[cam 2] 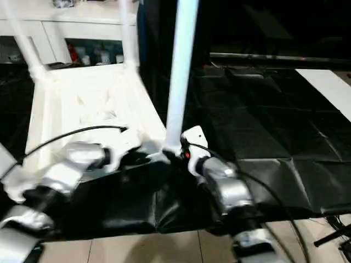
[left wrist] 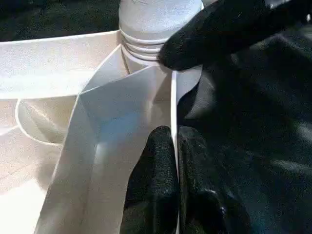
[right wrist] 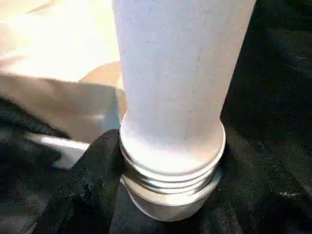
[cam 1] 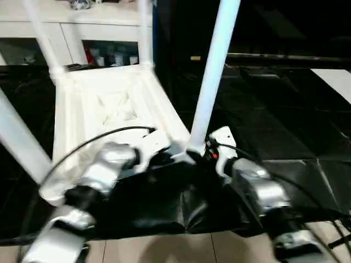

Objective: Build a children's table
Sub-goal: Rotate leg to tighten

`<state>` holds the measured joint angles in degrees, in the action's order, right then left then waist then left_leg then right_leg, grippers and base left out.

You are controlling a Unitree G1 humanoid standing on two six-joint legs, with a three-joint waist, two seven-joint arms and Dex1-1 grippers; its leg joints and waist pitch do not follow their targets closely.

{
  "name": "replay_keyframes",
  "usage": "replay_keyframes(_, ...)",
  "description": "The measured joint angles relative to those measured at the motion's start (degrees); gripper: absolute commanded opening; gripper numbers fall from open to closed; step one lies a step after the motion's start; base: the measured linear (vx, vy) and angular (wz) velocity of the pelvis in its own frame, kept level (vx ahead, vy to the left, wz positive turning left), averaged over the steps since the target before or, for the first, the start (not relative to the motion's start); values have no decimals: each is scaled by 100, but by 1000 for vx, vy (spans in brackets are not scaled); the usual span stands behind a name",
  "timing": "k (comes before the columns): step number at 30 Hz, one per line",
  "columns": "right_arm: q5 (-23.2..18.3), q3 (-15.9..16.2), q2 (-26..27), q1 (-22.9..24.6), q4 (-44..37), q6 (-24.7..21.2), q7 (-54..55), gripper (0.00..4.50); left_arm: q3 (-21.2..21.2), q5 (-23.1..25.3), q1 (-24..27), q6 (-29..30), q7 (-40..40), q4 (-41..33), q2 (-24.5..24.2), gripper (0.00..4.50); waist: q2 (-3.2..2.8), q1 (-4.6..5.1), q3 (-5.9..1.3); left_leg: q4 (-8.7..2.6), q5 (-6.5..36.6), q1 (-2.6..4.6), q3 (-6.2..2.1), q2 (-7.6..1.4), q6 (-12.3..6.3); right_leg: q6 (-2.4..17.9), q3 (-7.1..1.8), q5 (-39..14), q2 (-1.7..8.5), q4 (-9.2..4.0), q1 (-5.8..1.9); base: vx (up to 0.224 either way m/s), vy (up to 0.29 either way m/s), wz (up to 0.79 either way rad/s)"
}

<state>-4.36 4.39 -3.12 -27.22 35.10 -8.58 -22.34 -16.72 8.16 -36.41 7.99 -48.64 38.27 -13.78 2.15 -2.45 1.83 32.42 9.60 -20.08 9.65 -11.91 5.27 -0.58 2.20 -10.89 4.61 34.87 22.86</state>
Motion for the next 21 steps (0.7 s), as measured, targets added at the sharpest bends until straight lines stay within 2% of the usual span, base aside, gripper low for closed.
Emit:
replay_keyframes(4,140,-46,203,-175,338,194,563,269,-4,151,-88,-20,295,168,177,0,-4,37,-7,-2,0,-3,-6,3,-1,0,1,0,2,-30,-6,0,0,0)
replay_keyframes(10,185,-50,189,-176,427,399,594,269,-4,191,-95,-109,326,203,199,0,-8,40,-16,-11,1,-11,-3,4,-2,0,0,2,2,-52,-7,0,0,0)
replay_keyframes(11,178,-56,147,-163,429,437,557,304,-5,201,-92,-146,324,203,197,0,-8,35,-16,-13,1,-13,-2,4,-2,0,0,2,2,-51,-4,0,0,0)
replay_keyframes(14,180,-30,-80,-148,387,559,259,348,-46,211,-59,-244,243,137,160,0,-11,3,-15,-22,0,-22,4,3,-2,2,2,9,2,-49,0,0,0,0)
replay_keyframes(17,227,81,-361,-148,311,606,-129,372,-112,189,-9,-350,46,29,106,0,-12,-83,-15,-31,0,-25,14,2,-1,2,3,18,1,-42,0,0,0,0)
replay_keyframes(21,205,321,-893,-123,-62,519,-1121,372,-117,65,108,-473,-424,-207,-115,0,-34,-159,-12,-45,-1,-43,18,-1,-2,11,8,21,0,-39,10,0,0,0)
